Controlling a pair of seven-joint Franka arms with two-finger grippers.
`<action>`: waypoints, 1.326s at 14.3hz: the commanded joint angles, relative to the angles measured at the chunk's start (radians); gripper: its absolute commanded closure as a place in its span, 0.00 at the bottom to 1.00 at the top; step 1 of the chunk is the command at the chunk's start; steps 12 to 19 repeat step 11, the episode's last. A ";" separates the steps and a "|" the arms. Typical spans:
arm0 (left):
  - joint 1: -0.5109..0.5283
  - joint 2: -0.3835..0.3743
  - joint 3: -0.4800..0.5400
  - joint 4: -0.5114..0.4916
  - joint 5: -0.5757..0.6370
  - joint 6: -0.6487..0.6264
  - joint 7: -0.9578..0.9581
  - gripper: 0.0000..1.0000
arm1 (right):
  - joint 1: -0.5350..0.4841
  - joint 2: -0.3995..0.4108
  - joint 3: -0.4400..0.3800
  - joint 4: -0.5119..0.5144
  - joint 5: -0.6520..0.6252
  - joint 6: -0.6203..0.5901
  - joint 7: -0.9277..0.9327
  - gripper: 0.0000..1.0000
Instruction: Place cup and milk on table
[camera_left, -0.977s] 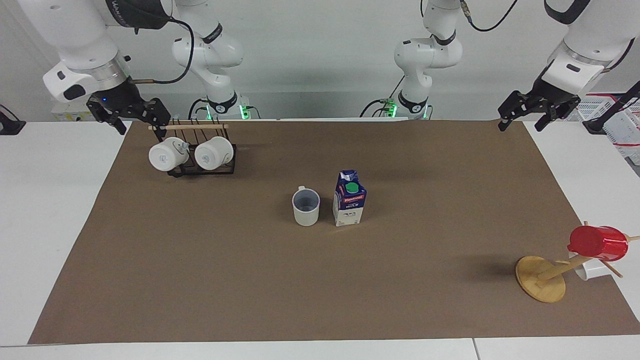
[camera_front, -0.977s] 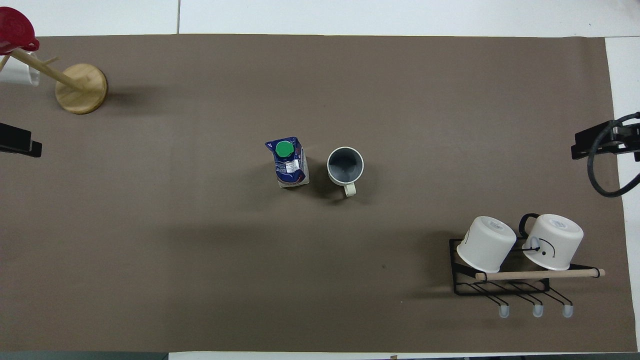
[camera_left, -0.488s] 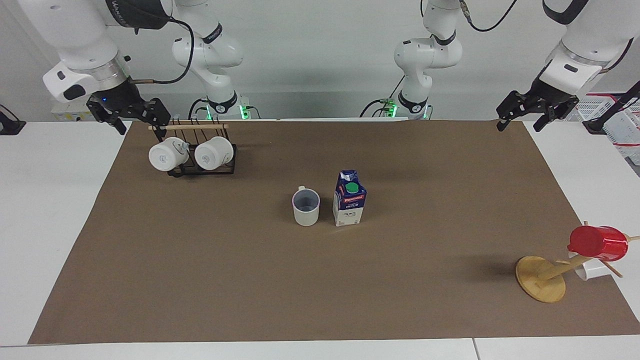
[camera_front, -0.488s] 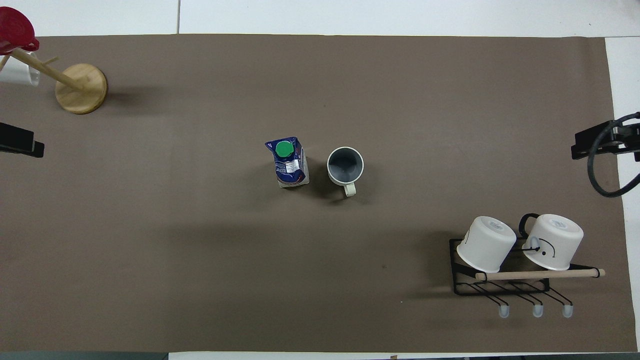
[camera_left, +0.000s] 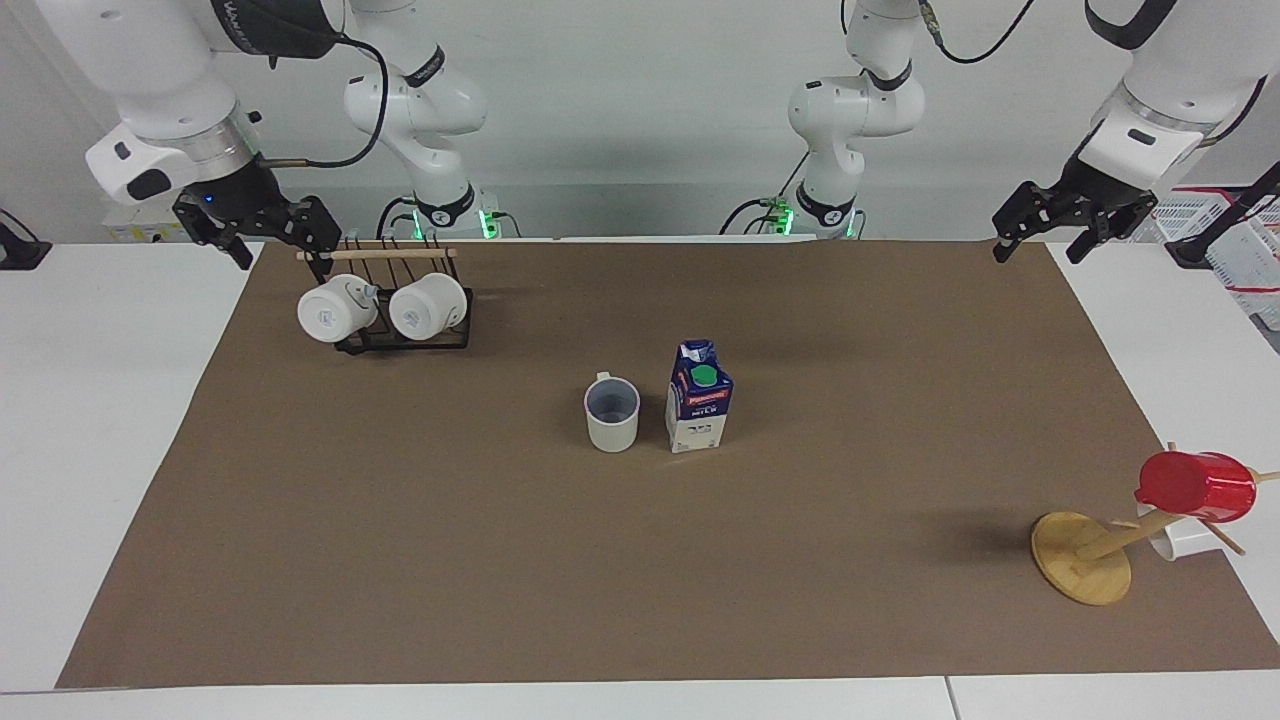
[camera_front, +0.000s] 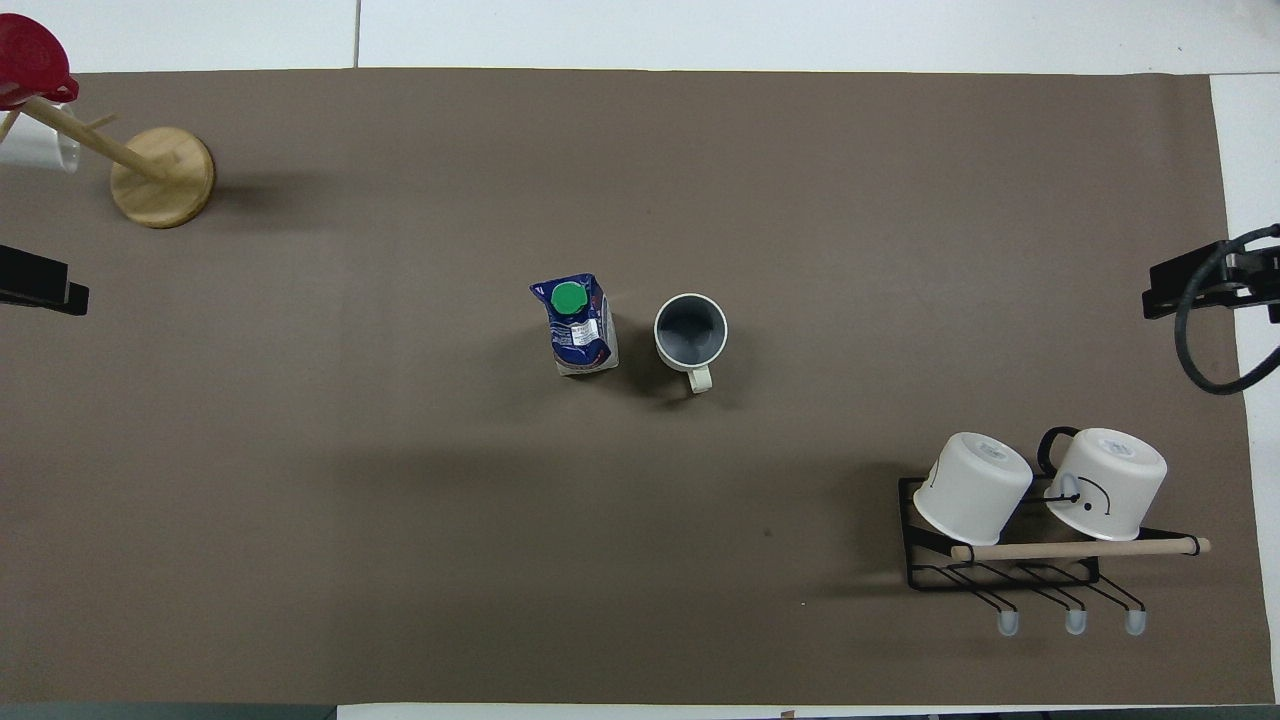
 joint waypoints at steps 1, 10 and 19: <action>0.002 -0.008 -0.004 -0.007 0.014 -0.012 0.014 0.00 | -0.007 -0.001 -0.001 -0.002 0.005 0.001 -0.018 0.00; 0.002 -0.008 -0.004 -0.007 0.014 -0.012 0.014 0.00 | 0.000 0.000 -0.001 -0.002 0.005 0.016 -0.017 0.00; 0.001 -0.008 -0.004 -0.007 0.014 -0.012 0.015 0.00 | -0.001 0.000 -0.001 -0.004 0.005 0.021 -0.018 0.00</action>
